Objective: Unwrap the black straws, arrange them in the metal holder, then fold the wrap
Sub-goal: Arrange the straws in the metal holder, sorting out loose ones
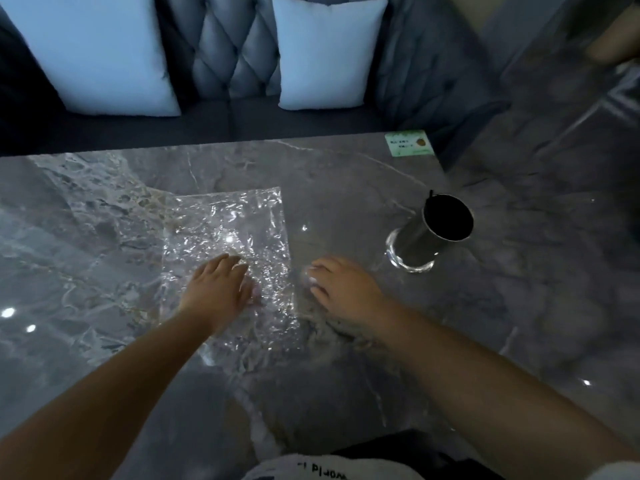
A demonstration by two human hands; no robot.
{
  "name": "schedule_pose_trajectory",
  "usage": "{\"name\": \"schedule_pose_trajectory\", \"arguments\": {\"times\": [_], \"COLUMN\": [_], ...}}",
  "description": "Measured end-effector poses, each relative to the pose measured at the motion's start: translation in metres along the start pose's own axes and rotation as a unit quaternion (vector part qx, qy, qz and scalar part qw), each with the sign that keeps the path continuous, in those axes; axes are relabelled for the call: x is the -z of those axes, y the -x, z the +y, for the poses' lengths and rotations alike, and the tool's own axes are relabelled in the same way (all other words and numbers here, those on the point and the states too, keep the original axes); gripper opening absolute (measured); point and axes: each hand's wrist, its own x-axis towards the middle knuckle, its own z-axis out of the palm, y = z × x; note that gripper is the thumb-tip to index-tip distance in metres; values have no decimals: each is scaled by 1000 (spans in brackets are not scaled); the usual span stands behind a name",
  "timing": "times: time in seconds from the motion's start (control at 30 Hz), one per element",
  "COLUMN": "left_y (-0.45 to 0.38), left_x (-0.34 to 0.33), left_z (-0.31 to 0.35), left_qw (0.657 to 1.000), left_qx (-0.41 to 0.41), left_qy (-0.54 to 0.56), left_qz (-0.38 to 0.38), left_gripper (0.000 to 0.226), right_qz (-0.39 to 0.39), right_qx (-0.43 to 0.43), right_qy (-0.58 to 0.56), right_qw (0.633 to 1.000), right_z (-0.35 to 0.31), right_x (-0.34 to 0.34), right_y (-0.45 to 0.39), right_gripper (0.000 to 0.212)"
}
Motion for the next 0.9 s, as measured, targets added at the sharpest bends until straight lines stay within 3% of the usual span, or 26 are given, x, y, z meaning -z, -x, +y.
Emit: {"name": "schedule_pose_trajectory", "arguments": {"times": [0.17,0.33,0.47,0.6,0.7,0.8,0.9], "left_y": [-21,-36,-44,-61,-76,-89,-103], "left_x": [12,8,7,14,20,22,24], "left_z": [76,147,207,261,293,313,325], "left_qw": [998,997,998,985,965,942,917], "left_qx": [-57,-61,-28,34,78,108,135], "left_qy": [-32,-50,38,164,245,317,374], "left_qz": [-4,-3,31,49,61,35,26], "left_gripper": [38,41,44,50,59,72,76], "right_qz": [39,44,119,169,122,-1,-64], "right_qx": [-14,-21,-29,-51,-58,-20,-8], "right_qy": [32,81,38,-33,-76,-120,-151], "right_qw": [999,996,992,984,988,993,986], "right_z": [41,102,158,220,254,268,271], "right_x": [31,55,93,130,138,133,127], "right_y": [47,92,118,111,94,72,48], "right_gripper": [21,28,15,15,35,72,83]}}
